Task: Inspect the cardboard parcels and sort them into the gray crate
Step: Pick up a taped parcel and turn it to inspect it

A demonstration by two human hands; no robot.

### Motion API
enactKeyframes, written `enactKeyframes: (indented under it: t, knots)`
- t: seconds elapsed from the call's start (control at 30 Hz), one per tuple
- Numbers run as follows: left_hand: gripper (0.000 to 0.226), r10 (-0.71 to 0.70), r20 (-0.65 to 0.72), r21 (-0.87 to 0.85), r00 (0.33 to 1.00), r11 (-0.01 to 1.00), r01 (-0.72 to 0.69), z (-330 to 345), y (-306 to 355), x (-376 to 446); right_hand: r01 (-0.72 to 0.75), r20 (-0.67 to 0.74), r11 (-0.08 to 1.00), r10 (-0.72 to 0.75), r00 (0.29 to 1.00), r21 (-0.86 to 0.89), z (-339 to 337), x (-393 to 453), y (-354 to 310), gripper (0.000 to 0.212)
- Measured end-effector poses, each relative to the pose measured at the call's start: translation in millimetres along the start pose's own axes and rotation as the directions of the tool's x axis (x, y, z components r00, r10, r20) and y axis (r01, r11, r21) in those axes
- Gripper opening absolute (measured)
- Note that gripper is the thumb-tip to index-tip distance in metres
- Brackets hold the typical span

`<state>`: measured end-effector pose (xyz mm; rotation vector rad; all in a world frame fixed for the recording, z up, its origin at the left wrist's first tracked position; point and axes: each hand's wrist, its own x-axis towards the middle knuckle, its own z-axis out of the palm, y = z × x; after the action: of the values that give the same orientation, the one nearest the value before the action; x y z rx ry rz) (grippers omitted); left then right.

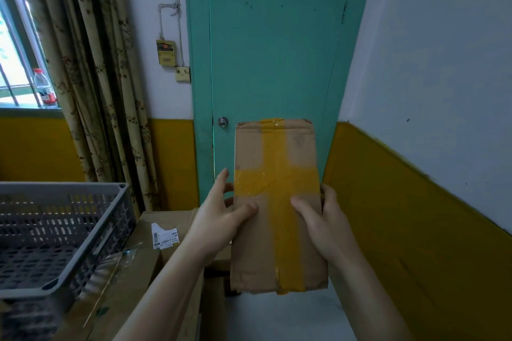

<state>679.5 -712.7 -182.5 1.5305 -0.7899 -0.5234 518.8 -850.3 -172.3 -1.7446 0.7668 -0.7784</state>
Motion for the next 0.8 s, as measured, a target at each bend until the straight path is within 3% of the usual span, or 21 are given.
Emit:
enactKeyframes:
  t: [0.13,0.27,0.37,0.53,0.67,0.8]
  knots:
    - [0.040,0.021,0.042,0.000,0.999,1.000,-0.021,3.3,6.4,-0.4,0.056,-0.065,0.986,-0.067,0.996,-0.155,1.2,0.7,-3.0,0.030]
    - [0.035,0.047,-0.073,0.054,0.996,0.998,-0.043,7.8,2.8,1.2,0.084,-0.045,0.977,-0.094,0.995,-0.195,2.2,0.6,-1.3,0.030]
    - [0.026,0.071,-0.083,0.106,0.994,0.992,-0.062,9.0,1.3,0.3,0.089,-0.041,0.975,-0.100,0.994,-0.202,0.9,0.1,3.1,0.027]
    - [0.041,0.025,-0.106,0.061,0.994,0.998,-0.019,5.6,8.0,1.3,0.013,-0.051,0.992,-0.020,0.999,-0.126,-1.6,0.3,1.5,0.027]
    - [0.071,0.039,-0.128,0.143,0.991,0.989,-0.020,9.7,12.9,2.0,0.077,-0.157,0.956,-0.125,0.980,-0.283,-1.2,1.1,-4.3,0.050]
    - [0.033,0.116,-0.052,0.172,0.992,0.979,-0.106,12.4,6.4,0.8,0.178,-0.165,0.915,-0.251,0.954,-0.362,-2.1,-1.6,-1.3,0.054]
